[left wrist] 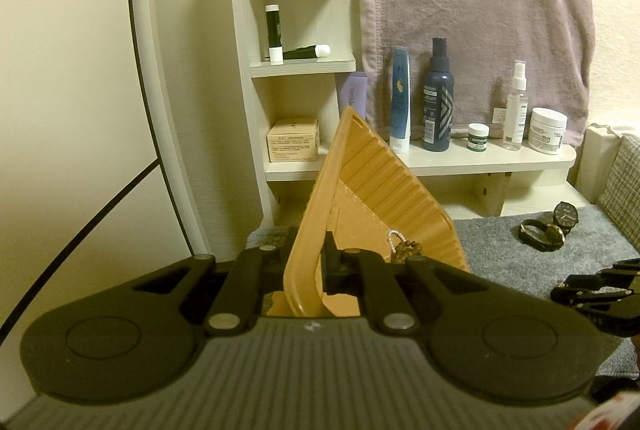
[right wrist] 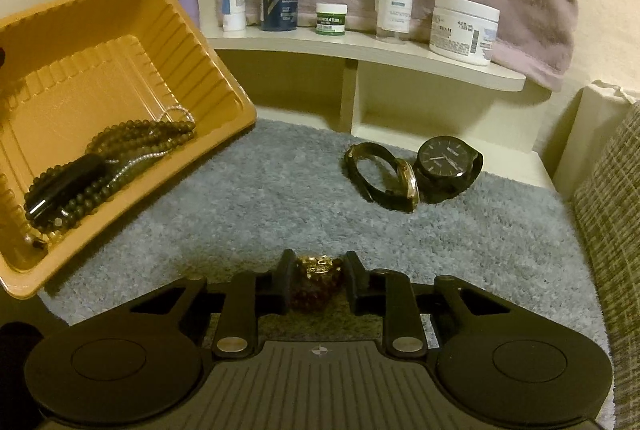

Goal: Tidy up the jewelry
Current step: 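Move the right gripper back and grasp the gold and wooden bead bracelet, then carry the bead bracelet into the tray and open the right gripper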

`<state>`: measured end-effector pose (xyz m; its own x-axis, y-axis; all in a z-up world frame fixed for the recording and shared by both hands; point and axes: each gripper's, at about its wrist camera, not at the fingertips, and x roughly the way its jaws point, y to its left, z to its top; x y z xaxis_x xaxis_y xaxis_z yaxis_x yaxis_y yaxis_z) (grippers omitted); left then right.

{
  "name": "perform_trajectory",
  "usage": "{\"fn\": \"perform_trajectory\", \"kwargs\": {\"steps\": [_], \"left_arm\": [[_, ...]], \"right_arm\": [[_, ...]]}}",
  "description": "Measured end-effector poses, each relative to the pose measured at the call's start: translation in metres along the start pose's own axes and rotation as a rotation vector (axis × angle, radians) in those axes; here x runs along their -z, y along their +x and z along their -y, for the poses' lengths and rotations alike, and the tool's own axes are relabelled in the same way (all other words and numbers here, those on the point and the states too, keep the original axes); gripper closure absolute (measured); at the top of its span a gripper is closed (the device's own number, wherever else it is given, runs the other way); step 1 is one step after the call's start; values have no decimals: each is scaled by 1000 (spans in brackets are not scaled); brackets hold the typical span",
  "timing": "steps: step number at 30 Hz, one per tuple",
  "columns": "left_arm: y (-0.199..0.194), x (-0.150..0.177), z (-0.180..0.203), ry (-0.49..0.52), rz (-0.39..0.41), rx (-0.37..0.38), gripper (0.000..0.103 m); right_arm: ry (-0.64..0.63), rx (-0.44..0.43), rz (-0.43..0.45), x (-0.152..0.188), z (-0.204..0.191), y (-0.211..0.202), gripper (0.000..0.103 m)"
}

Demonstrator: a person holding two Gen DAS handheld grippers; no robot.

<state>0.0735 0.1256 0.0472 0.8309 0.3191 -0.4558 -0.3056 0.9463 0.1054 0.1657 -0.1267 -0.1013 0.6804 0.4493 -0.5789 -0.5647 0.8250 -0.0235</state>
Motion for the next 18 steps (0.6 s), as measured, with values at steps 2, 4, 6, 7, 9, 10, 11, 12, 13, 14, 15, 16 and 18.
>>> {"fn": "perform_trajectory", "kwargs": {"steps": [2,4,6,7,9,10,11,12,13,14,15,16,18], "left_arm": [[0,0,0,0,0,-1,95],[0,0,0,0,0,0,95],[0,0,0,0,0,0,95],[0,0,0,-1,0,0,95],[0,0,0,1,0,-1,95],[0,0,0,0,0,0,95],[0,0,0,-1,0,0,95],[-1,0,0,-1,0,0,95],[-1,0,0,-1,0,0,95],[-1,0,0,-2,0,0,95],[0,0,0,-2,0,0,95],[-1,0,0,-2,0,0,95],[-1,-1,0,-3,0,1,95]], "right_arm": [[-12,5,15,-1,-2,-3,78],[-17,8,28,-2,-3,-6,78],[-18,12,43,-3,-3,-10,78],[-17,12,51,-5,-4,-12,78],[-15,11,71,-8,-4,-16,78],[-16,10,81,-10,-5,-18,78],[-16,7,92,-13,-6,-21,78],[-18,3,100,-15,-7,-22,78],[-19,-3,111,-18,-9,-24,78],[-22,-8,120,-21,-11,-25,78],[-25,-14,129,-24,-13,-27,78],[-28,-21,137,-27,-15,-29,78],[-36,-37,158,-33,-21,-33,78]]}}
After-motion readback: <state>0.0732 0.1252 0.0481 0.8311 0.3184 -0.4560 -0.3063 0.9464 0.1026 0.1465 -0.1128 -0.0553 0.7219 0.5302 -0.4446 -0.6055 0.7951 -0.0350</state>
